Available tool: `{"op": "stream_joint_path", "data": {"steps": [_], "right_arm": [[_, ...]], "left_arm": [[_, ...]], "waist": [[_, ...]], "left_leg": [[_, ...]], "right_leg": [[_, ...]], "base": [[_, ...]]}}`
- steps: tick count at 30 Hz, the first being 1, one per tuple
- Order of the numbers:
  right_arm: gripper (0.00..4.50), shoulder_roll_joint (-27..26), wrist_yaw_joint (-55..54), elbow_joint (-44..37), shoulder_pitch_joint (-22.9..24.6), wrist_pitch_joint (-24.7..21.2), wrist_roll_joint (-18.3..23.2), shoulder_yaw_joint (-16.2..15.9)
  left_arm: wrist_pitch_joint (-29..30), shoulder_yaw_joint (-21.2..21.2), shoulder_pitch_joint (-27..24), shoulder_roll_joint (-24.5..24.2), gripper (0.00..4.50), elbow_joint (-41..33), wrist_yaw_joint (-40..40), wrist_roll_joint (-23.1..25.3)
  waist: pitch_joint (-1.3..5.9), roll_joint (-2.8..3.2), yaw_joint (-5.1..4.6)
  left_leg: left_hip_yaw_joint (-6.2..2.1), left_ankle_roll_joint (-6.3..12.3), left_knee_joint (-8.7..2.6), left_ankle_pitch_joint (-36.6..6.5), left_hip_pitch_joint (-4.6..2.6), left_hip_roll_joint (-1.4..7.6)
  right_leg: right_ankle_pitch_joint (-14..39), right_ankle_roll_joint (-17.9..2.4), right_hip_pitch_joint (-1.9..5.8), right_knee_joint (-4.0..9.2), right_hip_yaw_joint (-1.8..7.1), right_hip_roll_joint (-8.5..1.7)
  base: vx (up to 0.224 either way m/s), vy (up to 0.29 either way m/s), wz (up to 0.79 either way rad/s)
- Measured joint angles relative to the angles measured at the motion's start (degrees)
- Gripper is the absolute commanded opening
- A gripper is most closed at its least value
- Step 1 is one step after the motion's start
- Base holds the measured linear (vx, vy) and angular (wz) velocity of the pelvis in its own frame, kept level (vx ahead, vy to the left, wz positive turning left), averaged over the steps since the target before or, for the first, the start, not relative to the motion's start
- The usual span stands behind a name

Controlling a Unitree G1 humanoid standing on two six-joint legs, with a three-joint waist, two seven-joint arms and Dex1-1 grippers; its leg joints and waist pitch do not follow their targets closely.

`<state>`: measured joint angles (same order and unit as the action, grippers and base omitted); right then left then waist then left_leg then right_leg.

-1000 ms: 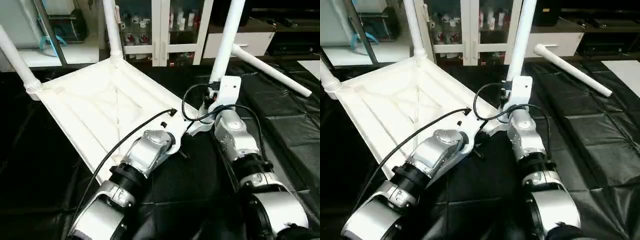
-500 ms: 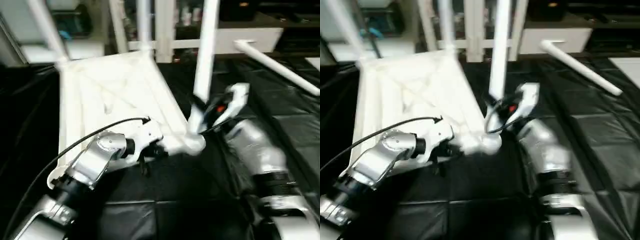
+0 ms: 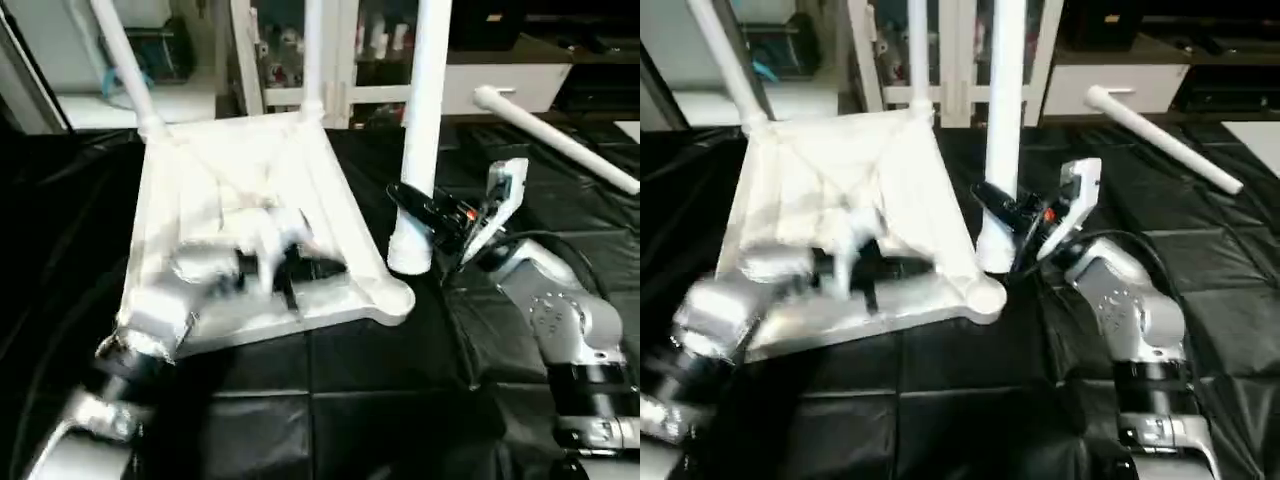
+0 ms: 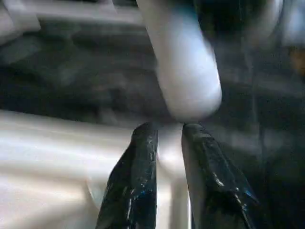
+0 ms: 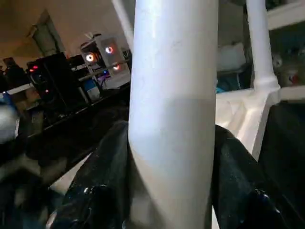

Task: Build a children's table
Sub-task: Insert table leg to table base

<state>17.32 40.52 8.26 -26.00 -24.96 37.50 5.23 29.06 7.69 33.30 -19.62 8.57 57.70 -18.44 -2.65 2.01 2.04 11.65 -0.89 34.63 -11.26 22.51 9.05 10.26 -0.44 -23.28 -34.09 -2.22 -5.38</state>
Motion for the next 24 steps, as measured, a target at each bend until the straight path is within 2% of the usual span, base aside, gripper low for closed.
{"op": "stream_joint_path", "data": {"steps": [2, 4, 8, 10, 14, 20, 24], "right_arm": [[1.82, -0.11, 0.04, -1.77, 0.66, -0.04, -1.22, -1.52], [1.82, -0.48, -0.14, -2.12, 1.06, -0.19, -2.47, -3.09], [1.82, -0.38, -1.72, -2.44, 0.7, -0.15, -7.89, -7.2], [1.82, -0.4, -2.45, -2.35, 0.64, -0.14, -9.49, -8.63], [1.82, -0.41, -4.67, -0.38, -1.91, 1.75, -11.97, -8.94], [1.82, -0.29, -6.49, 0.14, -2.72, 1.95, -13.62, -7.63], [1.82, -0.24, -6.69, 1.54, -2.22, 1.91, -14.64, -7.65]], "left_arm": [[1.82, -4.31, 4.24, 1.67, 1.39, 1.86, -2.54, -3.16], [1.45, -6.94, 9.32, 3.58, 1.51, 5.98, -8.72, -2.68], [-1.98, -7.51, 17.93, 7.88, 1.54, 18.49, -24.4, 5.09], [-2.73, -6.72, 19.51, 9.76, 1.54, 19.79, -25.72, 5.88], [-1.23, -6.24, 21.67, 14.06, 1.54, 15.14, -24.11, 3.53], [2.24, -5.3, 22.69, 17.61, 1.54, 4.44, -19.69, -3.51], [1.73, -5.36, 22.99, 17.59, 1.54, 3.82, -19.66, -3.74]], "waist": [[-0.02, -0.02, -0.01], [-0.02, -0.03, -0.03], [-0.14, -0.24, 0.09], [-0.16, -0.26, 0.21], [-0.19, -0.3, 0.87], [-0.19, -0.3, 1.57], [-0.19, -0.29, 1.26]], "left_leg": [[-0.01, -0.16, -0.04, 0.09, -0.03, 0.08], [-0.01, -0.2, -0.07, 0.12, -0.08, 0.1], [-0.02, -0.21, -0.03, 0.16, -0.02, 0.1], [-0.02, 0.0, -0.01, 0.28, 0.11, 0.1], [-0.01, 0.53, 0.16, 0.39, 0.82, 0.09], [-0.01, 0.59, 0.27, 0.38, 0.87, 0.22], [0.0, 0.56, 0.38, 0.48, 0.54, 0.22]], "right_leg": [[0.0, 0.0, 0.0, -0.06, -0.05, 0.05], [-0.01, 0.02, 0.03, -0.05, -0.05, 0.06], [-0.07, 0.12, 0.1, 0.01, -0.06, 0.06], [-0.06, 0.14, 0.05, 0.07, -0.08, 0.04], [-0.06, 0.12, -0.55, -0.02, -0.16, 0.0], [-0.05, 0.11, -0.58, -0.11, -0.29, 0.0], [-0.1, 0.05, -0.21, -0.15, -0.25, 0.0]], "base": [[0.0, 0.0, 0.0], [0.0, 0.0, 0.0], [0.0, 0.0, 0.0], [0.0, 0.0, 0.0], [0.0, 0.0, 0.0], [0.0, 0.0, 0.0], [0.0, 0.0, 0.0]]}}
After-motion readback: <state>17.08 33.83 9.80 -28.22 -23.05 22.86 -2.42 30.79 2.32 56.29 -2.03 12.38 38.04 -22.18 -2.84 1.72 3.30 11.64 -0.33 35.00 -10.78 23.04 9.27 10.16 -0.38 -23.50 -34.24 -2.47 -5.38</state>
